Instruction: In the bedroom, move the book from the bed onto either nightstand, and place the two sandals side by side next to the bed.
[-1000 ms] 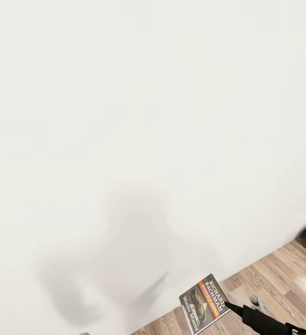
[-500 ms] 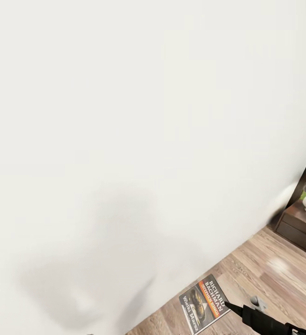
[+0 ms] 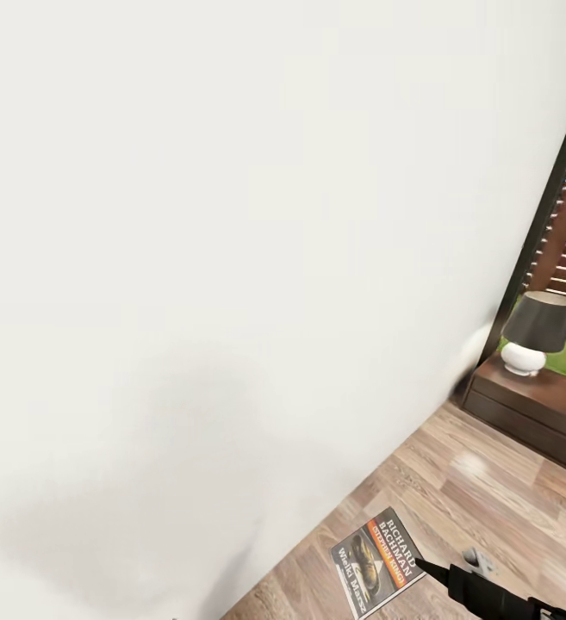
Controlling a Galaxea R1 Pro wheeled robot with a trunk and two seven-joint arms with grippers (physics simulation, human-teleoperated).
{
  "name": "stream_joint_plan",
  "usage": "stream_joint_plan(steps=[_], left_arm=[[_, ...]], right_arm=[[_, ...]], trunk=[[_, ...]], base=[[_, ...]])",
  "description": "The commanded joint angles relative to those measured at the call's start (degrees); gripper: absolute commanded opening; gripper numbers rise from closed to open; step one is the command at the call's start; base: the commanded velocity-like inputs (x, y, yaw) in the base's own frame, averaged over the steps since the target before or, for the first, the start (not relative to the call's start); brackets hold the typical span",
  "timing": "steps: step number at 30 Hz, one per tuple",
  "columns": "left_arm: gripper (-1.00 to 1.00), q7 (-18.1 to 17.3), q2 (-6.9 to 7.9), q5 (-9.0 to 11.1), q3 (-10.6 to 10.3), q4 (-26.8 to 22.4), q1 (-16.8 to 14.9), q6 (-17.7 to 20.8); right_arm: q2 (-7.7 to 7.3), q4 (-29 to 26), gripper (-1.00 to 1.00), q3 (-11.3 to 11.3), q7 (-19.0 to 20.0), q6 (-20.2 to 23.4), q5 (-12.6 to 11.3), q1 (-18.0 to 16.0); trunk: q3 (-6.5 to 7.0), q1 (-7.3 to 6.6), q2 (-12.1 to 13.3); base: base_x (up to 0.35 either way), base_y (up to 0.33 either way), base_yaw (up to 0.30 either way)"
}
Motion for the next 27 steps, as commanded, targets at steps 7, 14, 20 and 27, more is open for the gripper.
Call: stream_joint_plan(steps=[7, 14, 20, 27], left_arm=[[1.0, -0.2, -0.01, 0.5, -0.5, 0.1, 0.0, -0.2], [1.0, -0.2, -0.01, 0.5, -0.5, 0.1, 0.0, -0.2], [1.0, -0.2, -0.01, 0.5, -0.5, 0.1, 0.0, -0.2], [1.0, -0.2, -0.01, 0.5, -0.5, 0.1, 0.0, -0.2]], right_arm=[[-0.01, 0.2, -1.0, 0.2, 0.4, 0.3, -0.6, -0.1], [0.02, 0.2, -1.0, 0.2, 0.4, 0.3, -0.6, -0.1], [0.0, 0.2, -1.0, 0.2, 0.4, 0.3, -0.6, -0.1], [0.01, 0.2, -1.0, 0.2, 0.2, 0.3, -0.6, -0.1]], trunk=[[-0.08, 0.01, -0.1], [-0.08, 0.01, -0.1], [-0.08, 0.01, -0.1], [-0.08, 0.01, -0.1]], base=[[0.0, 0.0, -0.277], [0.0, 0.0, -0.277], [0.0, 0.0, -0.277], [0.0, 0.0, -0.277]])
